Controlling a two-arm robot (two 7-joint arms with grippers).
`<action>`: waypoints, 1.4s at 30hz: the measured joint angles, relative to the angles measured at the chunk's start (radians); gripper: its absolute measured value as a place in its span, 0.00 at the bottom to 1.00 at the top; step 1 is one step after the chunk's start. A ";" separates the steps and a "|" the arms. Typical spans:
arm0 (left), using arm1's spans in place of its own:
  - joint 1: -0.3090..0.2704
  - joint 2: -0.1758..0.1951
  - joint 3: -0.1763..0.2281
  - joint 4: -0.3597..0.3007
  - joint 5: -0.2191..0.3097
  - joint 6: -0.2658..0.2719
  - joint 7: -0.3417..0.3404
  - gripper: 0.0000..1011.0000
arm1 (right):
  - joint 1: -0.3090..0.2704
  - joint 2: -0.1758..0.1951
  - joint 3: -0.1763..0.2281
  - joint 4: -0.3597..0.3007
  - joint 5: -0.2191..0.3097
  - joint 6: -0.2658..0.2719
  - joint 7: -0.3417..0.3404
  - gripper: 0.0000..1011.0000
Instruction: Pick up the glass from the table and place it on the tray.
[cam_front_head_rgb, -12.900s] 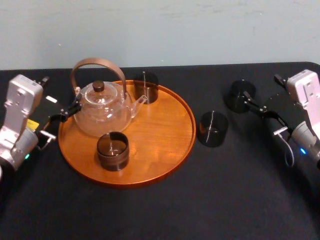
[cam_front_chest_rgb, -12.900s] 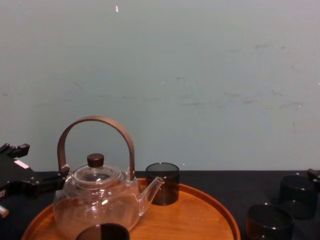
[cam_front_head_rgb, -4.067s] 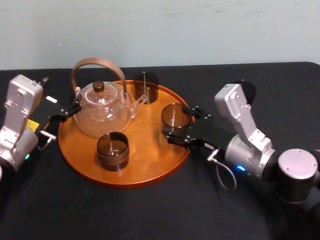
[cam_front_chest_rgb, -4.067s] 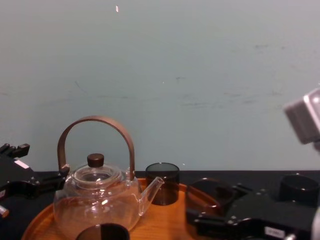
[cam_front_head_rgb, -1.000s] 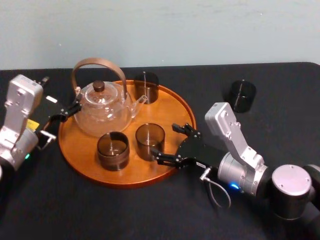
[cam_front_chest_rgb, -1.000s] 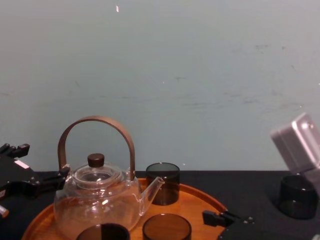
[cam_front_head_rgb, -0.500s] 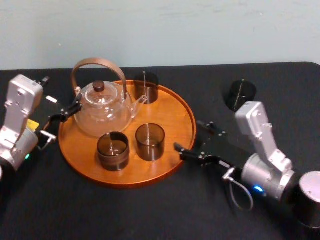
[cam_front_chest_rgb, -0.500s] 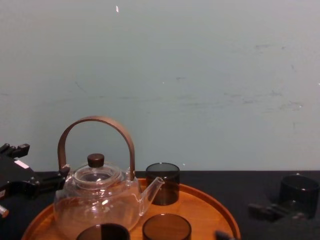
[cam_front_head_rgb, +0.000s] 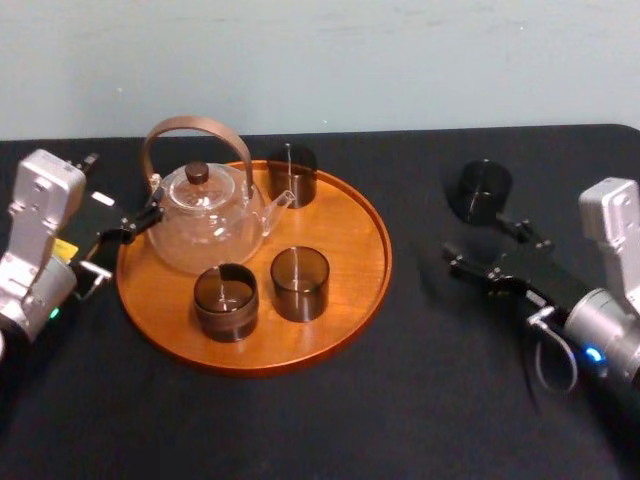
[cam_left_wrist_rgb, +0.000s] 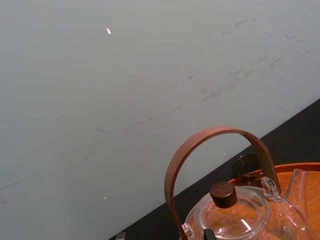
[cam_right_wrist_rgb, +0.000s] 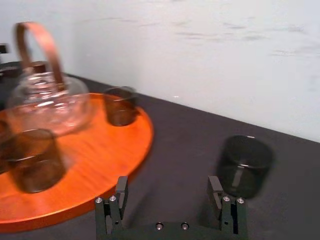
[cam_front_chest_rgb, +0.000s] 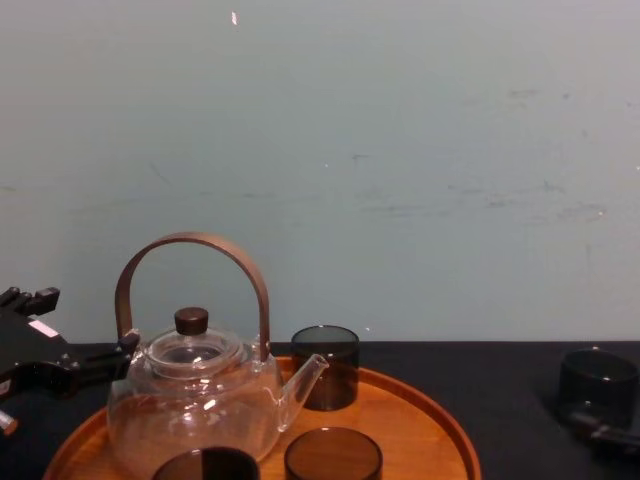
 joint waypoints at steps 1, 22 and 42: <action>0.000 0.000 0.000 0.000 0.000 0.000 0.000 1.00 | 0.001 0.000 0.008 0.006 0.003 0.000 -0.003 0.99; 0.000 0.000 0.000 0.000 0.000 0.000 0.000 1.00 | 0.101 -0.037 0.077 0.160 0.008 0.006 -0.027 0.99; 0.000 0.000 0.000 0.000 0.000 0.000 0.000 1.00 | 0.276 -0.098 0.042 0.378 -0.044 0.011 -0.012 0.99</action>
